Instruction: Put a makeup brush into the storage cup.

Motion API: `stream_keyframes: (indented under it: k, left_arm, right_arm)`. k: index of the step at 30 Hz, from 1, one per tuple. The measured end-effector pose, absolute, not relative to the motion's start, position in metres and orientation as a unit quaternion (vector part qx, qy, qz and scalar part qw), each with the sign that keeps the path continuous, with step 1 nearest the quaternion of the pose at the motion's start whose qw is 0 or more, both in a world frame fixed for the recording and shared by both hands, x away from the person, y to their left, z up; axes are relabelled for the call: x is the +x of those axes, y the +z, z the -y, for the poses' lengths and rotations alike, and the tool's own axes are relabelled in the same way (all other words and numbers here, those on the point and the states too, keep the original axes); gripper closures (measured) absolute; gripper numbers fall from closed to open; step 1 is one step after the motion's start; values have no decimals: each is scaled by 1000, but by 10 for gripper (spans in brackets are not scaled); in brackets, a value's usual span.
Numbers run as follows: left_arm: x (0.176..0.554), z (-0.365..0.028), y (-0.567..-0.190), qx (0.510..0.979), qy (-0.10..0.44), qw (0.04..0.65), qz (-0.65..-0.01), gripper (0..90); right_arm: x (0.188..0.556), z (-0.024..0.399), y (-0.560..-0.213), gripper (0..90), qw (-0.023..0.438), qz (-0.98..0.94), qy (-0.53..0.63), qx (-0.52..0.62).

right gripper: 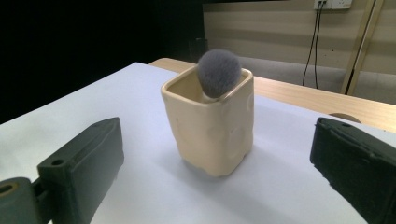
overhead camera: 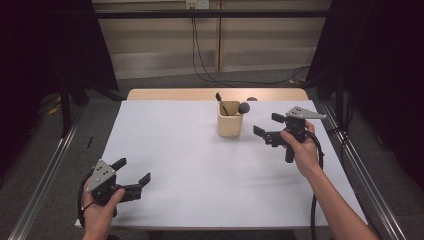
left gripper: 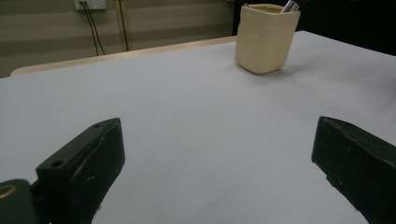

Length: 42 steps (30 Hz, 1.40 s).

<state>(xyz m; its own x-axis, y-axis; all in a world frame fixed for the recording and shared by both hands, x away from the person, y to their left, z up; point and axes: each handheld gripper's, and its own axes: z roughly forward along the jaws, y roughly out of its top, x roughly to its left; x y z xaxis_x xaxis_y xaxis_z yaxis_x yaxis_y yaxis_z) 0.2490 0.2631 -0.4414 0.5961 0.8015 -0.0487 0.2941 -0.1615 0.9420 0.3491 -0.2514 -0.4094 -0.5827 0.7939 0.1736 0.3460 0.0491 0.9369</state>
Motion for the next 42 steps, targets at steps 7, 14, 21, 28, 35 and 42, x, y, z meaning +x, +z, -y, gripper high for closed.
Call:
stream_keyframes:
  k: [7, 14, 21, 28, 35, 42]
  left_arm:
    - [248, -263, -441, 723, 239, 528, -376, 28]
    - [247, -265, -440, 723, 242, 529, -372, 28]
    - [246, -265, -440, 722, 242, 528, -377, 28]
    - [244, -266, -440, 722, 243, 527, -376, 28]
    - [244, -266, -440, 722, 244, 526, -378, 28]
    - [243, -267, -440, 722, 245, 527, -375, 28]
  right_arm:
    - [338, 255, -411, 23, 204, -695, 556, 408]
    - [323, 261, -413, 23, 210, -695, 553, 409]
    - [310, 267, -417, 23, 210, -694, 555, 408]
    - [297, 272, -420, 22, 212, -691, 555, 412]
    - [286, 277, -424, 23, 217, -688, 554, 416]
    - [269, 283, -427, 20, 218, -682, 557, 421]
